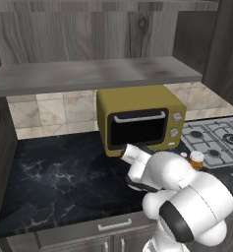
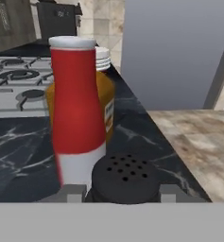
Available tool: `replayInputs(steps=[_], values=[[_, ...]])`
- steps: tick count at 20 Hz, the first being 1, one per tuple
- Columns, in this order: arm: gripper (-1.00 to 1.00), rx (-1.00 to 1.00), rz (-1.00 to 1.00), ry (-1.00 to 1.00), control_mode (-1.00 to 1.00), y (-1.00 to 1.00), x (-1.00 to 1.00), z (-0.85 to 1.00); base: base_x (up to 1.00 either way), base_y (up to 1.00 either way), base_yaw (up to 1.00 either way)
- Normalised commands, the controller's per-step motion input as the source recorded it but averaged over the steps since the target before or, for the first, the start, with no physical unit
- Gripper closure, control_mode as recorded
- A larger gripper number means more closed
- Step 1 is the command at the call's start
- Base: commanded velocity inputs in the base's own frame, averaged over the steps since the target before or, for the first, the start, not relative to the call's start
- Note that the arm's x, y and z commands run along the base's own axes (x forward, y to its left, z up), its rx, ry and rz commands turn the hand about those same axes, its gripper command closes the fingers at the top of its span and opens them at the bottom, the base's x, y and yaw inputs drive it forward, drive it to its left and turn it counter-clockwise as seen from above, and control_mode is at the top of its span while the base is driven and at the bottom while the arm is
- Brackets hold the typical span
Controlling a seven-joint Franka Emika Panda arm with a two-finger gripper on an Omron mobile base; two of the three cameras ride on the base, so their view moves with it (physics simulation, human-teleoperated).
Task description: Collect the turmeric, ketchup, and shaker from the cabinet and place them next to the stove.
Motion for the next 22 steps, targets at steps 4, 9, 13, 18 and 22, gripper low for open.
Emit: replayInputs(steps=[4, 9, 13, 18, 22], values=[[1.0, 0.0, 0.0, -0.01, -1.0, 0.0, 0.17, -0.13, 0.0, 0.0, 0.0], [1.0, 0.0, 0.0, -0.01, -1.0, -0.01, 0.14, -0.16, 0.0, 0.0, 0.0], [1.0, 0.0, 0.0, -0.01, -1.0, -0.01, 0.11, -0.18, 0.0, 0.0, 0.0], [1.0, 0.0, 0.0, -0.02, -1.0, 0.0, 0.08, -0.21, 0.0, 0.0, 0.0], [1.0, -0.02, 0.0, -0.03, -1.0, 0.0, 0.04, -0.28, 0.0, 0.0, 0.0]])
